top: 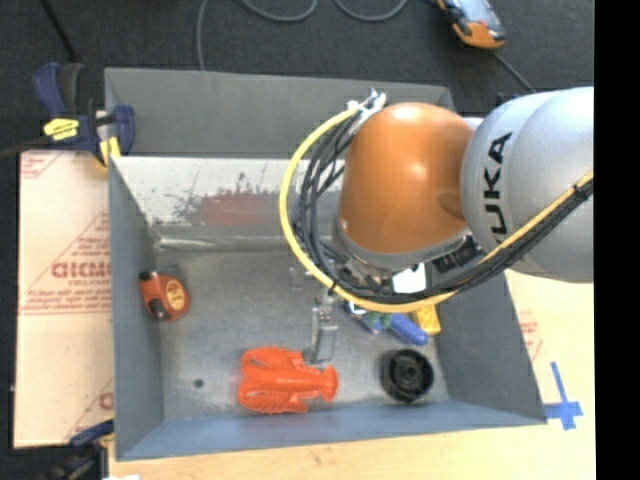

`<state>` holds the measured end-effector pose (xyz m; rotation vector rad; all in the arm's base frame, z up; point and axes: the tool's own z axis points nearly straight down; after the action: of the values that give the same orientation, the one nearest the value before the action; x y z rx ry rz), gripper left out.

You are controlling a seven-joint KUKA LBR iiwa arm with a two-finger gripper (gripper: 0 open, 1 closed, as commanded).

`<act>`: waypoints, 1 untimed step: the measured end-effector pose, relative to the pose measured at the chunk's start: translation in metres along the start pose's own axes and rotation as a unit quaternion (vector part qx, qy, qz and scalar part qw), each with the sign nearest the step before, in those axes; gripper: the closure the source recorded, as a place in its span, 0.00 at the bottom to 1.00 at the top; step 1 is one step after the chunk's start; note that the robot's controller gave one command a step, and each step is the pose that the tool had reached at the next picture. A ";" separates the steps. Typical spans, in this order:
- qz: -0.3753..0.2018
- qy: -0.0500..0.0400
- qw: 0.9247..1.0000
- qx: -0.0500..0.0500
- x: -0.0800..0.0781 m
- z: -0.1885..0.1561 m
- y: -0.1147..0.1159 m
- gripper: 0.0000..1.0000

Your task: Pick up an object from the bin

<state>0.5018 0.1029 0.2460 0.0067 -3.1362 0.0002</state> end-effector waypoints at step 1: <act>0.002 -0.004 1.000 -0.001 -0.002 -0.004 -0.001 0.00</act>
Offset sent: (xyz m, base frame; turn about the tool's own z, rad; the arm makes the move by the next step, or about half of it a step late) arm -0.0249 -0.0117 -0.0860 -0.0932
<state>0.5034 0.1023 0.2502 0.0003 -3.1447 -0.0018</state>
